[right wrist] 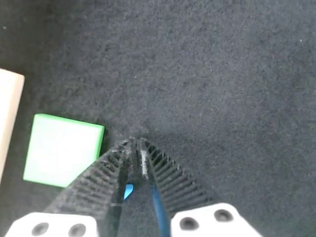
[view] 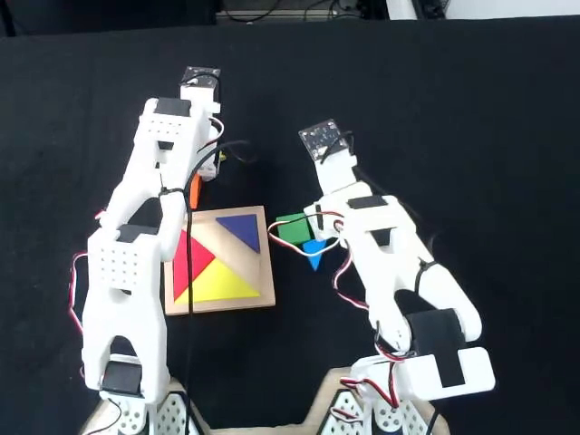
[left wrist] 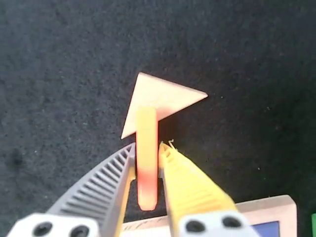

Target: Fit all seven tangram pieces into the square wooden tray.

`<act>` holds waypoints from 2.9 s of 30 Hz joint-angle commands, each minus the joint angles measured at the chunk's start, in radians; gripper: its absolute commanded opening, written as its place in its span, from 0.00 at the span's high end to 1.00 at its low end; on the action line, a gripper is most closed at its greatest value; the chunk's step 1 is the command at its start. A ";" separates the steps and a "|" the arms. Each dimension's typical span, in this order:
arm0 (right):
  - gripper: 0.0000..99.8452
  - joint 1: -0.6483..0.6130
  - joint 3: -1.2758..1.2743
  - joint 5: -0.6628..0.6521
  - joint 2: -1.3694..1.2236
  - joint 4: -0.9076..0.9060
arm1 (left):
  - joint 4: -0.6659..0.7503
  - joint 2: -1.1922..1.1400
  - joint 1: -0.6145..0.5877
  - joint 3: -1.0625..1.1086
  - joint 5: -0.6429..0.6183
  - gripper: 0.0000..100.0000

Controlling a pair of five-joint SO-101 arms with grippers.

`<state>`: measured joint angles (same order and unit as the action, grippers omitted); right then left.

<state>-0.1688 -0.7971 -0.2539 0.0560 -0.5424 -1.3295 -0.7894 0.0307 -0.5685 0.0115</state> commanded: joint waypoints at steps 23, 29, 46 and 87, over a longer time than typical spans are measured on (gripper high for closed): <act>0.99 0.143 0.074 0.081 0.016 0.003 | -0.434 0.187 0.008 -0.306 -0.341 0.97; 0.99 0.141 0.074 0.081 0.016 0.005 | -0.431 0.460 0.147 -0.059 -0.353 0.97; 0.99 0.140 0.074 0.078 0.008 0.003 | -0.183 1.223 0.150 0.753 -0.374 0.97; 0.99 0.109 0.067 0.072 0.005 0.032 | 0.641 1.005 0.394 1.360 -0.552 0.97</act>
<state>-0.0491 -0.7725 -0.1803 0.0560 -0.5271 -0.6544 0.2140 0.4035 0.8661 -0.5347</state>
